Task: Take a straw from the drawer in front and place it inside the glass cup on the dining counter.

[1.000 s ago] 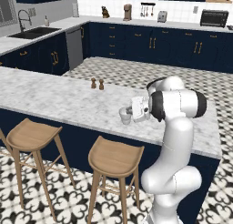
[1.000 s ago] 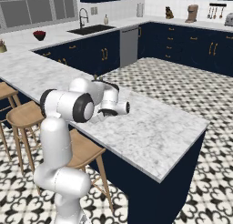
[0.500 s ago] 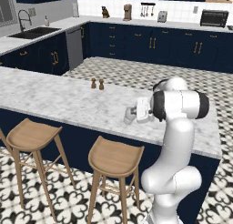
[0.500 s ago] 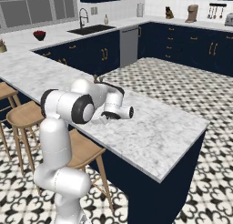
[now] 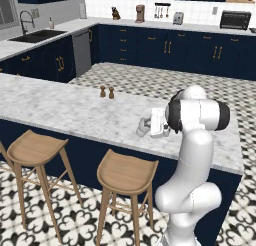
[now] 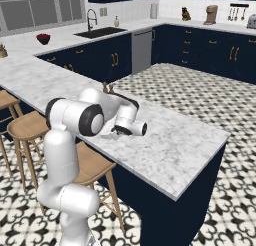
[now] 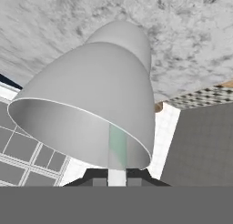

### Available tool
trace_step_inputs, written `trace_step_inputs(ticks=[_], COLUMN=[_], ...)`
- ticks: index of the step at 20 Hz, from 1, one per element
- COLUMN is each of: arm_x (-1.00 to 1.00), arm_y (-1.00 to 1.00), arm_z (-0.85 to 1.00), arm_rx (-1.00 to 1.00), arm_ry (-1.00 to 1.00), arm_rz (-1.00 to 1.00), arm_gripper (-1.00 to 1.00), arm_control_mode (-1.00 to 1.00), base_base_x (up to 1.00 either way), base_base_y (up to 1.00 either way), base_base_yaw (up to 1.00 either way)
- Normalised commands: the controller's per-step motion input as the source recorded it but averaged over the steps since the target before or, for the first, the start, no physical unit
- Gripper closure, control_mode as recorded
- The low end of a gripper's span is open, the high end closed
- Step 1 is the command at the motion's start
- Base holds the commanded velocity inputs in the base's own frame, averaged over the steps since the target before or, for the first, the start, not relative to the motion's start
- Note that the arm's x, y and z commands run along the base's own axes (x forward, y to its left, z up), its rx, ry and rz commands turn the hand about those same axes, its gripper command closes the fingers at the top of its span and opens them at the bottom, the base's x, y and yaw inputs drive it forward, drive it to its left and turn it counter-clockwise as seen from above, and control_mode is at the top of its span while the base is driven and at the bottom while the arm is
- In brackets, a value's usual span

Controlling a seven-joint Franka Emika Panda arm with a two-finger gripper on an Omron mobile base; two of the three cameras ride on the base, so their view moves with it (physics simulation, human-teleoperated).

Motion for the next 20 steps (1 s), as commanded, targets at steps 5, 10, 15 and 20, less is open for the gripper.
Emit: trace_step_inputs(ticks=[5,10,15,20], arm_x=[0.02,0.0,0.09,0.12], arm_y=[0.36,0.01,0.0,0.0], arm_z=[0.0,0.0,0.0,0.06], arm_rx=[0.0,0.0,0.0,0.0], arm_ry=[-0.01,0.0,0.0,0.0], arm_rz=[-0.04,-0.07,-0.06,-0.04], arm_gripper=[1.0,1.0,1.0,-1.0], arm_control_mode=[-1.0,-1.0,-1.0,-1.0], base_base_x=[0.0,0.0,0.0,0.0], base_base_y=[0.0,0.0,0.0,0.0], base_base_yaw=[0.0,0.0,0.0,0.0])
